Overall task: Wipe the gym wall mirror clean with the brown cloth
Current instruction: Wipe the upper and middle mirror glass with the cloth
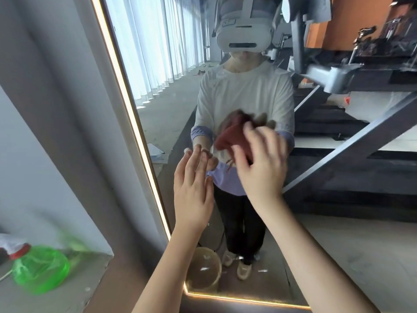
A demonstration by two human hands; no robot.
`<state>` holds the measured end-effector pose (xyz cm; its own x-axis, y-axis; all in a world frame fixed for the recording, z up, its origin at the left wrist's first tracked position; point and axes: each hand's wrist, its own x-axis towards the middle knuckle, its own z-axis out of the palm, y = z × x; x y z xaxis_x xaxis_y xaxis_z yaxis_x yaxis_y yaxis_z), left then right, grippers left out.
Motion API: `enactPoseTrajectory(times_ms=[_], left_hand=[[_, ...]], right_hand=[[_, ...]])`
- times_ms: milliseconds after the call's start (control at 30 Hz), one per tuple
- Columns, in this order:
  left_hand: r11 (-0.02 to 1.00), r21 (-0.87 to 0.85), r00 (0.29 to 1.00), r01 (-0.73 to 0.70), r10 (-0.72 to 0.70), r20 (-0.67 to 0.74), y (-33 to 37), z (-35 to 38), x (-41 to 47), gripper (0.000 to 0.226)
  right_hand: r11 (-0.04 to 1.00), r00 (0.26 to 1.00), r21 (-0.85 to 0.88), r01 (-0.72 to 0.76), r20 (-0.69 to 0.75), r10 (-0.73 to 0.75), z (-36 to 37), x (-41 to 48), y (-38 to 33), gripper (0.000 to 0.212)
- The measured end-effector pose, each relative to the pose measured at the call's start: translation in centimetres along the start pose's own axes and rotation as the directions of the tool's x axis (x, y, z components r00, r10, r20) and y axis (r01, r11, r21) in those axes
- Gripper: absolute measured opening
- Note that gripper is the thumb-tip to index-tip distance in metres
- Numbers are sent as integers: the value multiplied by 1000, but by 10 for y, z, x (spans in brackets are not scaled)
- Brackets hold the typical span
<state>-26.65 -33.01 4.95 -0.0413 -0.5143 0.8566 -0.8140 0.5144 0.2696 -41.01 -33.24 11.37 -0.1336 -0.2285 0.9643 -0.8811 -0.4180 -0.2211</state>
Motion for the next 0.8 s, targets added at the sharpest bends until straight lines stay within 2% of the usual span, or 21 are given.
enactPoseTrajectory(times_ms=[67,100,133,200,267,300,333,400,433,467,533,567,600,633,667,733,767,800], left_hand=[[1000,-11,1000,11,-11,2,1,0,0,48],[1000,-13,1000,13,-13,2,1,-1,0,48],[1000,-12,1000,10,-10,3,2,-1,0,48],[1000,-4,1000,4,-4,5,1,-2,1,48],[1000,-2,1000,15,-15,8,2,-2,1,48],[1000,-4,1000,16,-16,8,2,-1,1,47],[1000,-6,1000,12,-12,5,2,-1,1,47],[1000,-12,1000,17,-17,-2,4,0,0,47],[999,-18,1000,30,-31,-5,5,0,0,47],[999,-22,999,41,-41,-6,5,0,1,47],[999,-21,999,46,-46,-2,5,-1,1,47],[999,-17,999,44,-44,1,5,-1,0,48],[999,-14,999,43,-43,4,5,-1,0,48],[999,-15,999,44,-44,4,5,-1,0,49],[999,-18,999,46,-46,0,5,0,0,49],[999,-20,999,47,-47,-11,7,1,1,49],[999,-18,999,42,-42,-16,7,1,0,49],[999,-16,999,32,-32,-19,8,1,0,49]], right_hand=[[979,971,-57,197,153,-187,-1,0,-2,38],[977,968,-64,205,163,-192,-5,4,3,38],[986,981,-65,155,127,-145,-9,8,9,38],[997,997,-26,-66,-41,65,-17,14,20,36],[974,966,38,-221,-129,224,-21,14,21,34],[980,976,27,-198,-91,200,-20,9,18,34],[995,995,-19,-99,-4,99,-18,1,15,35],[985,973,-79,151,187,-134,-18,-13,15,39],[978,963,-85,188,212,-167,-21,-15,20,40],[986,974,-87,144,187,-126,-24,-14,26,40],[992,993,-57,-116,32,118,-29,-14,34,37],[972,972,-19,-235,-33,234,-30,-15,33,37],[962,961,2,-274,-46,274,-31,-19,28,36],[973,973,-14,-232,1,232,-29,-26,23,36],[990,986,-55,-130,96,135,-26,-35,19,37],[993,959,-94,76,279,-47,-23,-50,19,42],[991,953,-97,87,297,-55,-25,-51,23,41],[995,964,-97,35,266,-7,-28,-50,30,38]])
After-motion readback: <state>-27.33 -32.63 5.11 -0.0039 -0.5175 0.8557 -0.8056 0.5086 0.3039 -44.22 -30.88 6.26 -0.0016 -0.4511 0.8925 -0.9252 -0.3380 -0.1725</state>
